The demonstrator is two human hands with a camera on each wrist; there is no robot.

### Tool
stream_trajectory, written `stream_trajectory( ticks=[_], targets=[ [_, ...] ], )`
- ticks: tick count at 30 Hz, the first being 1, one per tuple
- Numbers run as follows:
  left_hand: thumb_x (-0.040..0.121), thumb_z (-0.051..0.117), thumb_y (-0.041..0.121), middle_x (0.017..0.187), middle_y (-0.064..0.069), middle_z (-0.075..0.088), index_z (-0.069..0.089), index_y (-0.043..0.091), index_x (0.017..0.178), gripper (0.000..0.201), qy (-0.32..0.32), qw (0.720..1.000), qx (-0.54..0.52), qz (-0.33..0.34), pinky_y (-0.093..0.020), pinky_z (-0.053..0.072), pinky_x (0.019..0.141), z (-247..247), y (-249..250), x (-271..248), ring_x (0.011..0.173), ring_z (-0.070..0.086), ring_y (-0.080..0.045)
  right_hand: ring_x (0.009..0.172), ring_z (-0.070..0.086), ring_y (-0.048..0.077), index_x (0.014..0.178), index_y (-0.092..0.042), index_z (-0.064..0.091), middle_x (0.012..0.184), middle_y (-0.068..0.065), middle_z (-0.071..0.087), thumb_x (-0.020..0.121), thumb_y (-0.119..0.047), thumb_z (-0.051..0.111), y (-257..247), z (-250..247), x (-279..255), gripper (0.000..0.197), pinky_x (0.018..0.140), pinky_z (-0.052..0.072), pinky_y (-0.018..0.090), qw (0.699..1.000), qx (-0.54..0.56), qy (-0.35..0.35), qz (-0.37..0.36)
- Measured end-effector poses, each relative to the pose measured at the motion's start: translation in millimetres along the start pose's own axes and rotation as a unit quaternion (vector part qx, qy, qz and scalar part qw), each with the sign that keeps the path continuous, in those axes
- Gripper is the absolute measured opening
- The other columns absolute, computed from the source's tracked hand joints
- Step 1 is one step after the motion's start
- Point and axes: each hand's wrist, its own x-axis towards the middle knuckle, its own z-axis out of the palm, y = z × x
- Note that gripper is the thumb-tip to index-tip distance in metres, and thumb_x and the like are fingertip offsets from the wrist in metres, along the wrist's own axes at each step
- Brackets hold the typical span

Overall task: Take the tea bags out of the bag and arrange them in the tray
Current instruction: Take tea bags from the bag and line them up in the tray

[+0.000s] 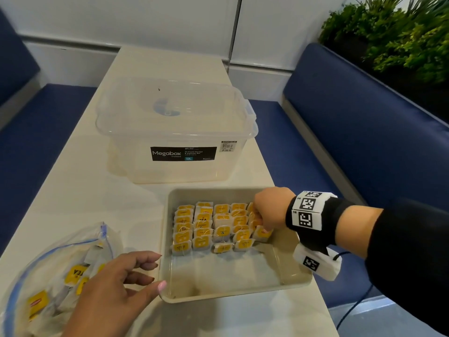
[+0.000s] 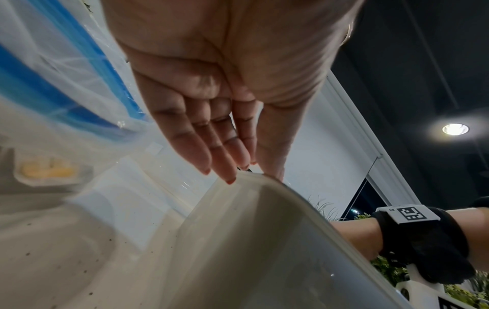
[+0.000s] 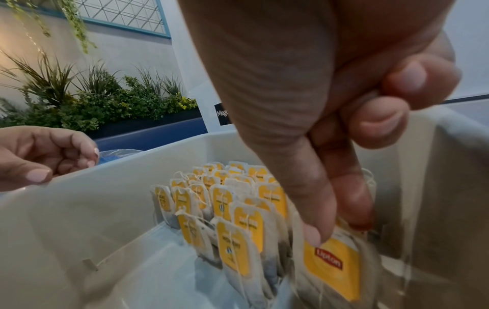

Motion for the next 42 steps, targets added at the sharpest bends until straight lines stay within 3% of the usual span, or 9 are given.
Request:
stream_trajectory(
  ticks=[6, 10, 16, 22, 26, 30, 33, 37, 42],
  targets=[
    [0.056, 0.087, 0.007, 0.085, 0.007, 0.069, 0.068, 0.045, 0.078, 0.047, 0.002, 1.000, 0.005, -0.004, -0.026, 0.052, 0.059, 0.2, 1.8, -0.3, 0.064, 0.065, -0.002, 0.053, 0.039, 0.011, 0.058, -0.017, 0.044, 0.060, -0.003, 0.043, 0.086, -0.019, 0.060, -3.1, 2.5, 0.2, 0.032, 0.047, 0.030, 0.020, 1.000, -0.014, -0.005, 0.002],
    [0.057, 0.087, 0.009, 0.082, 0.009, 0.068, 0.061, 0.057, 0.084, 0.061, 0.000, 1.000, 0.023, -0.007, -0.021, 0.053, 0.055, -0.7, 1.9, -1.0, 0.065, 0.066, -0.003, 0.058, 0.046, 0.015, 0.078, -0.014, 0.061, 0.063, -0.002, 0.047, 0.087, -0.018, 0.059, -6.5, 0.3, 0.1, 0.010, 0.054, 0.036, 0.024, 1.000, -0.023, -0.011, -0.004],
    [0.059, 0.085, 0.007, 0.085, 0.006, 0.069, 0.068, 0.040, 0.082, 0.044, -0.008, 1.000, 0.014, -0.026, -0.028, 0.054, 0.062, -1.4, 7.6, -3.6, 0.070, 0.067, -0.014, 0.073, 0.053, 0.019, 0.092, -0.011, 0.068, 0.078, 0.001, 0.057, 0.086, -0.017, 0.060, -8.9, -1.3, -1.5, 0.012, 0.065, 0.041, 0.027, 1.000, -0.016, -0.013, -0.011],
    [0.068, 0.080, 0.008, 0.090, 0.022, 0.063, 0.064, 0.050, 0.090, 0.050, 0.011, 0.999, 0.015, 0.032, -0.012, 0.048, 0.055, -1.7, 12.9, -11.9, 0.070, 0.064, -0.005, 0.070, 0.056, 0.016, 0.081, -0.021, 0.066, 0.073, -0.004, 0.058, 0.082, -0.022, 0.057, -8.1, -14.6, -19.8, 0.008, 0.060, 0.044, 0.024, 0.999, 0.008, 0.042, 0.006],
    [0.071, 0.079, 0.015, 0.089, 0.020, 0.063, 0.069, 0.038, 0.082, 0.028, 0.111, 0.990, 0.052, 0.076, -0.007, 0.041, 0.060, -29.6, 10.8, -20.0, 0.069, 0.058, -0.005, 0.077, 0.058, 0.010, 0.083, -0.032, 0.065, 0.081, -0.010, 0.063, 0.078, -0.036, 0.067, -33.9, -50.3, -44.4, 0.007, 0.067, 0.050, 0.025, 0.989, 0.081, 0.123, -0.020],
    [0.065, 0.082, 0.010, 0.086, 0.017, 0.058, 0.065, 0.039, 0.073, 0.035, 0.237, 0.954, 0.169, 0.066, -0.008, 0.032, 0.073, -68.7, 2.6, -29.8, 0.083, 0.049, 0.003, 0.077, 0.059, 0.011, 0.081, -0.031, 0.066, 0.076, -0.012, 0.064, 0.075, -0.045, 0.070, -91.1, -78.5, -63.7, 0.016, 0.068, 0.048, 0.028, 0.964, 0.173, 0.177, -0.097],
    [0.067, 0.082, 0.014, 0.110, 0.011, 0.052, 0.060, 0.047, 0.074, 0.040, 0.242, 0.932, 0.267, -0.025, -0.025, 0.024, 0.087, -87.9, -9.5, -37.9, 0.110, 0.044, -0.021, 0.083, 0.061, 0.014, 0.084, -0.029, 0.067, 0.079, -0.008, 0.066, 0.077, -0.043, 0.069, -145.3, -84.1, -64.2, 0.016, 0.071, 0.045, 0.026, 0.938, 0.232, 0.190, -0.175],
    [0.076, 0.074, 0.022, 0.143, 0.003, 0.041, 0.064, 0.039, 0.107, 0.036, 0.175, 0.934, 0.296, -0.097, -0.036, 0.022, 0.105, -91.3, -35.2, -47.8, 0.130, 0.032, -0.025, 0.096, 0.062, 0.024, 0.094, -0.025, 0.070, 0.100, 0.002, 0.070, 0.084, -0.026, 0.062, -216.8, -76.3, -45.5, 0.013, 0.075, 0.044, 0.027, 0.917, 0.247, 0.169, -0.264],
    [0.079, 0.068, 0.013, 0.143, 0.007, 0.043, 0.044, 0.023, 0.138, 0.064, 0.151, 0.955, 0.243, -0.076, -0.026, 0.031, 0.107, -85.6, -48.5, -53.5, 0.128, 0.041, -0.013, 0.110, 0.058, 0.029, 0.113, -0.007, 0.066, 0.118, 0.013, 0.064, 0.091, -0.008, 0.047, -279.7, -64.1, -11.3, 0.029, 0.088, 0.044, 0.033, 0.940, 0.116, 0.090, -0.308]
  ],
)
